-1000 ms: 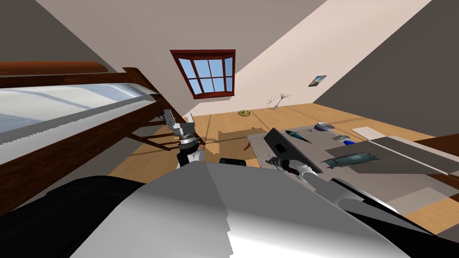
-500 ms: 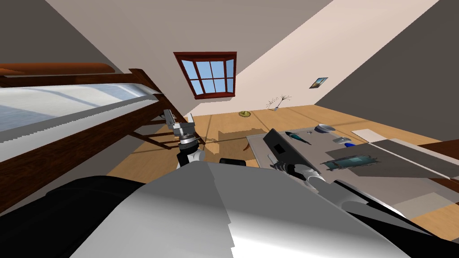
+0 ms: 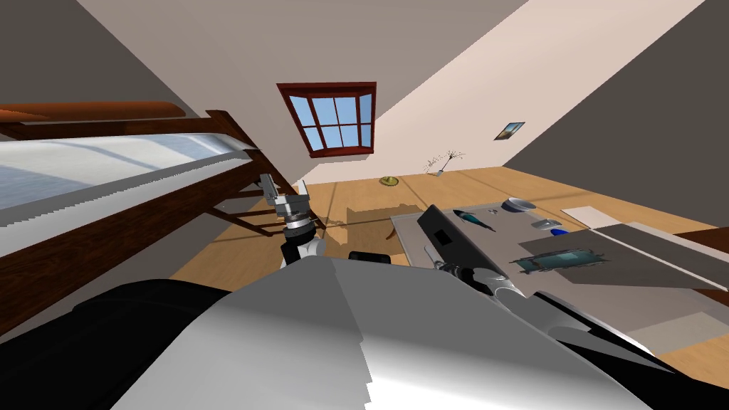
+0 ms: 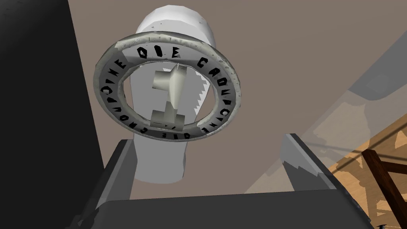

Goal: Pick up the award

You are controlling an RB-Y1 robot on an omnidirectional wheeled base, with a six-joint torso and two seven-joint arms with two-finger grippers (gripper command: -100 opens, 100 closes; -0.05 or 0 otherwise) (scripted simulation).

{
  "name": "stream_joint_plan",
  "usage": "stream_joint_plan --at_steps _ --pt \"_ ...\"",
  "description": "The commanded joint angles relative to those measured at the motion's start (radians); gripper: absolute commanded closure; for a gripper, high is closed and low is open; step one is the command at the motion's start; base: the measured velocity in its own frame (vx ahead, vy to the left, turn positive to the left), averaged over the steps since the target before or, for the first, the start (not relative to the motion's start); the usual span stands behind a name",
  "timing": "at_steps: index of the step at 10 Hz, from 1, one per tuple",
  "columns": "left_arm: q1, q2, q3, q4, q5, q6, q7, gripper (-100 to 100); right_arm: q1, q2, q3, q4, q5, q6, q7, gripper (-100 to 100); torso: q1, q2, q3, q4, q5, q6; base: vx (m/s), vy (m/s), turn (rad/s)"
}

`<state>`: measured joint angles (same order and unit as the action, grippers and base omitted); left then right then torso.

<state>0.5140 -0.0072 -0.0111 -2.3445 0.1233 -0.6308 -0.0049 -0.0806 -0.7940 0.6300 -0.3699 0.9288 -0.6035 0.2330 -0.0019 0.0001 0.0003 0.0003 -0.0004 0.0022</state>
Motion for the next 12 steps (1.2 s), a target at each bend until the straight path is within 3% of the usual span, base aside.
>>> stream_joint_plan --at_steps 1,3,4,5,8,9,11,12 --pt "0.0 0.0 0.0 0.0 0.0 0.0 0.0 0 0.029 -0.007 0.0 -0.015 0.001 0.002 -0.01 -100 0.0 0.0 0.0 0.0 0.0 0.0 0.01 -0.038 0.018" --pt "0.0 0.0 0.0 0.0 0.0 0.0 0.0 0 0.029 -0.008 0.001 -0.021 0.001 0.008 -0.017 -100 -0.001 -0.001 0.0 0.0 0.0 0.0 0.009 -0.022 0.006" --pt "0.0 0.0 0.0 0.0 0.0 0.0 0.0 0 0.028 -0.007 0.0 -0.016 0.001 0.005 -0.012 0 0.0 0.0 0.0 0.0 0.0 0.0 0.0 0.0 0.0" --pt "0.0 0.0 0.0 0.0 0.0 0.0 0.0 0 0.033 0.021 -0.001 -0.011 -0.005 0.031 -0.003 -100 0.001 0.0 0.0 0.0 0.0 0.0 0.013 -0.039 0.057" --pt "0.0 0.0 0.0 0.0 0.0 0.0 0.0 0 0.036 0.035 -0.002 -0.007 -0.007 0.044 0.001 -100 -0.002 -0.001 0.0 0.0 -0.001 0.0 0.009 -0.043 0.027" --pt "0.0 0.0 0.0 0.0 0.0 0.0 0.0 0 0.04 0.063 -0.003 -0.001 -0.013 0.069 0.011 -100 0.0 0.0 0.0 0.0 0.0 0.0 0.013 -0.039 0.041" --pt "0.0 0.0 0.0 0.0 0.0 0.0 0.0 0 0.034 0.067 -0.009 0.023 -0.016 0.053 0.032 -100 -0.002 -0.001 -0.001 0.0 -0.001 -0.001 0.006 -0.026 0.024" --pt "0.0 0.0 0.0 0.0 0.0 0.0 0.0 0 0.036 0.066 -0.007 0.016 -0.015 0.058 0.025 100 -0.002 -0.001 -0.001 0.0 -0.001 -0.001 0.0 0.0 0.0"
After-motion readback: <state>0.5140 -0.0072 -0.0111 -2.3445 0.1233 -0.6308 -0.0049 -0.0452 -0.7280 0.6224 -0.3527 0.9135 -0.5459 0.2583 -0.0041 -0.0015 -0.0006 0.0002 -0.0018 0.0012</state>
